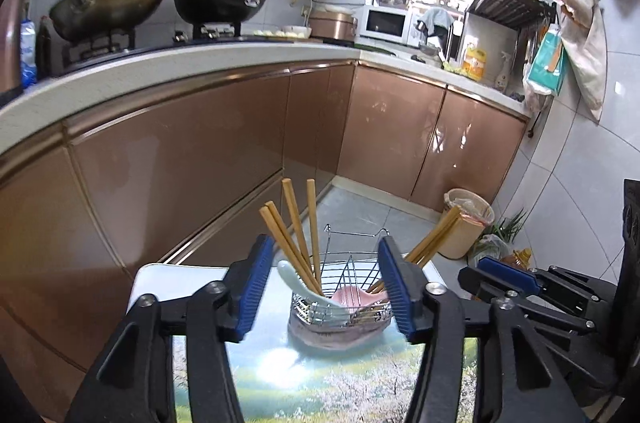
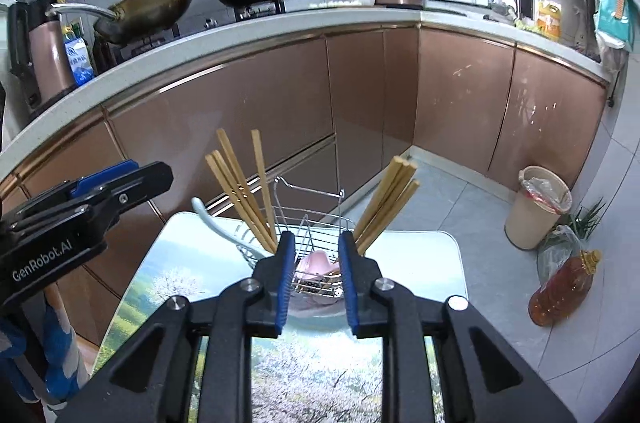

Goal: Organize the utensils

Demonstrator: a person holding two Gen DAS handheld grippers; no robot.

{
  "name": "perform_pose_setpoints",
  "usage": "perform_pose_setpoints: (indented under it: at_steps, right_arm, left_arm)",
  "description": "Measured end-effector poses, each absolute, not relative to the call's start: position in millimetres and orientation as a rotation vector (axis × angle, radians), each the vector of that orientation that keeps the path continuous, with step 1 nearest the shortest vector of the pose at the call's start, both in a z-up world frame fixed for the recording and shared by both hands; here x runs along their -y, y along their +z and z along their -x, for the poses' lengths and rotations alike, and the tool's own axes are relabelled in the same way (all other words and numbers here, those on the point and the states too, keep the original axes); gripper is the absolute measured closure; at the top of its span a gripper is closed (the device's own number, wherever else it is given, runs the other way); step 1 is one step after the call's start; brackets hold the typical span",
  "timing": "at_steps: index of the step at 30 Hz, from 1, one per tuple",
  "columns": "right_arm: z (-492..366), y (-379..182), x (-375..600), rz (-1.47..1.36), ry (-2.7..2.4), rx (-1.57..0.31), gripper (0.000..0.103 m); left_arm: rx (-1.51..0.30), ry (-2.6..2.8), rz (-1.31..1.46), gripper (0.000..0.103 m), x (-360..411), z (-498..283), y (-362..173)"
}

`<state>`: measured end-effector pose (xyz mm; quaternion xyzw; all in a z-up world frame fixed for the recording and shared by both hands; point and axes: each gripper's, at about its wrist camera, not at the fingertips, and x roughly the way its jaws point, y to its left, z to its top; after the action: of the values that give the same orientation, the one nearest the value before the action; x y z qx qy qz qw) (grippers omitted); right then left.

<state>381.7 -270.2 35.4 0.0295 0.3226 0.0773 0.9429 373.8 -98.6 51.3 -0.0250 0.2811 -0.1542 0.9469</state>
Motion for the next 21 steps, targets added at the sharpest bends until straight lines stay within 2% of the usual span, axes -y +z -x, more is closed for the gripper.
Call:
perform_pose_setpoints:
  at_steps: [3,6,12,17,21]
  right_arm:
    - [-358.8,49.2,266.4,-0.063,0.155,-0.628,0.078]
    - [-329.1,62.7,262.1,-0.060,0.152,-0.591,0.068]
    - [-275.7,83.2,256.9,-0.056,0.148,-0.527,0.067]
    - [-228.4,89.7,252.5,-0.060,0.132,-0.463,0.054]
    - [-198.3,81.5,247.1,-0.064,0.119,-0.435,0.051]
  left_arm:
    - [-0.548,-0.297,0.048,0.041,89.5,-350.2,61.4]
    - [-0.530,-0.285,0.054,0.037,83.8,-330.0,69.3]
    - [-0.470,-0.234,0.061,0.027,63.5,-275.3,83.1]
    - [-0.414,-0.195,0.059,0.018,53.5,-237.2,88.9]
    - [-0.379,-0.157,0.040,0.013,46.2,-214.2,84.8]
